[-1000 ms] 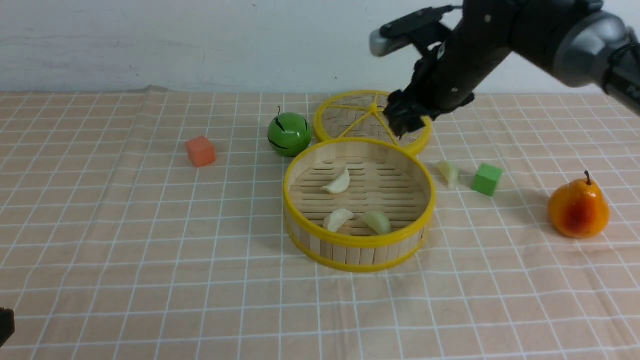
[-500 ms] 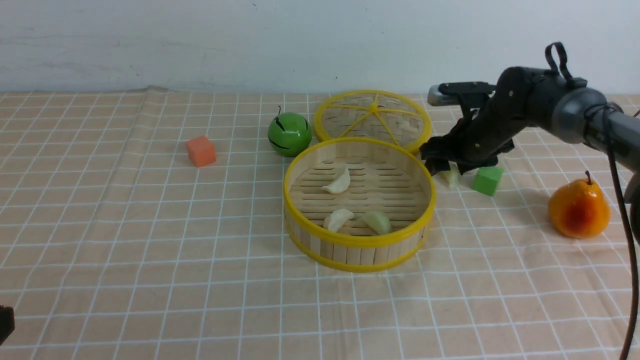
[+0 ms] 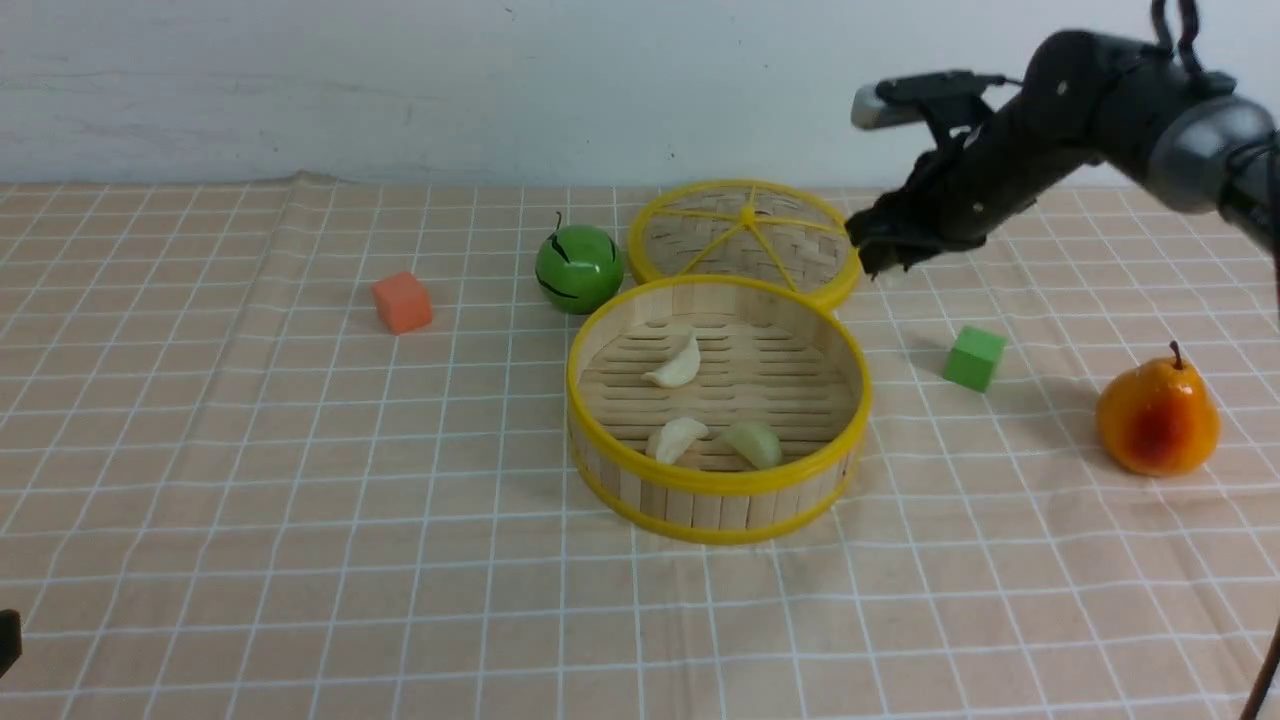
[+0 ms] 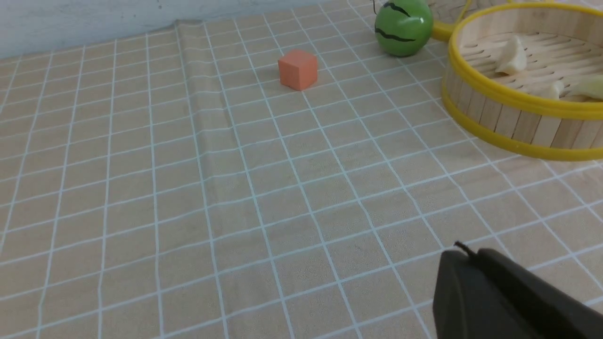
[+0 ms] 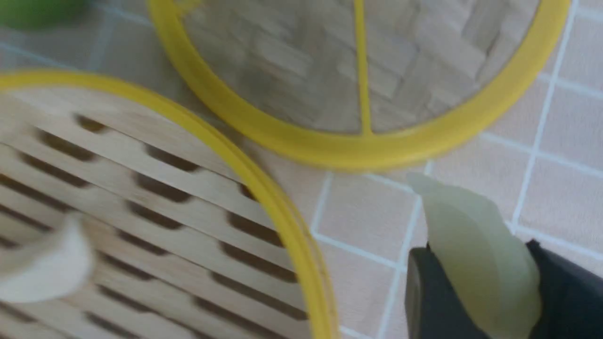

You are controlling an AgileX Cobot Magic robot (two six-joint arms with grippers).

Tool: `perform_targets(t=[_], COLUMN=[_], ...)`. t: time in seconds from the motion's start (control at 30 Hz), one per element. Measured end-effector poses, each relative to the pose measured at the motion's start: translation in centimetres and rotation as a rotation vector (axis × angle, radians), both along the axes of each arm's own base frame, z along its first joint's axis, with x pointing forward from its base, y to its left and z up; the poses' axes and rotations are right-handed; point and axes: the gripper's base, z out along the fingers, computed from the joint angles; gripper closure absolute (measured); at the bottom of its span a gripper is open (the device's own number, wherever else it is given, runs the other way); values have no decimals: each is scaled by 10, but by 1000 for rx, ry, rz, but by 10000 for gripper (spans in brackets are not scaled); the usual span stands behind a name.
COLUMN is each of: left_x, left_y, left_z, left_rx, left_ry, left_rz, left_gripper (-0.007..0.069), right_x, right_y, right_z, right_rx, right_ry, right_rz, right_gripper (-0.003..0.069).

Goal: Put the dumplings into the steamer on the table with the brown tablecloth.

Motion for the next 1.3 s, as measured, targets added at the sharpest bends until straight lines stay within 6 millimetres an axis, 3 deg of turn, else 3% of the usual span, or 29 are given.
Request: perform_targets(t=[0.13,0.23,0.3,0.33,0.37,0.43,0.53,0.57,0.63,0.7,0.77,0.87,0.9,0.93,0.97,1.0,1.03,1.07,1.1,1.13,1.2,1.23,1.3], left_x=[0,0,0,0,0,0,0,0,0,0,0,0,0,0,0,0,0,0,0,0,0,0,0], left_y=[0,0,0,0,0,0,0,0,0,0,0,0,0,0,0,0,0,0,0,0,0,0,0], left_z=[0,0,0,0,1,1,1,1,1,1,1,1,1,1,1,1,1,1,1,1,1,1,1], left_rx=[-1,-1,-2,-2,-1,0,0,0,0,1,1,1,1,1,1,1,1,1,1,1,1,1,1], left_ry=[-4,-4,-5,-5,-6,-6,-7,-7,-7,-7,-7,-7,-7,-7,-7,-7,-7,-7,-7,-7,-7,-7,-7], left_rz=[-2,-3,-3,-3,-3,-3,-3,-3,-3,-3,-3,-3,-3,-3,-3,-3,-3,-3,-3,-3,-3,-3,-3], left_gripper=[605,605,604,604,603,602,597,597,596,596,595,589,589,588,589,587,587,586,586,586,584,583,578], right_x=[-11,-18,-20,-20,-22,-23,-24,-24,-28,-36,-50,-79,-81,-104,-124,-142,-149,-177,-181,-212,-251,-254,-291], right_y=[22,60,78,78,88,95,97,97,96,94,84,61,59,42,30,22,19,11,9,-1,-15,-17,-34], right_z=[12,-13,-36,-36,-53,-62,-58,-57,-42,-17,25,97,102,145,176,200,208,237,241,267,294,295,306], right_rx=[47,28,-36,-36,-85,-102,-80,-79,-67,-65,-69,-72,-72,-69,-60,-52,-49,-38,-35,-35,-57,-60,-103], right_ry=[8,62,95,96,126,149,149,149,134,110,63,-60,-70,-165,-236,-295,-317,-392,-402,-484,-578,-586,-654], right_rz=[84,172,209,209,215,199,171,170,161,168,170,146,142,116,98,87,83,76,75,68,43,39,-8], right_gripper=[417,417,417,417,397,338,220,211,132,88,75,113,118,165,210,244,272,340,351,435,550,559,657])
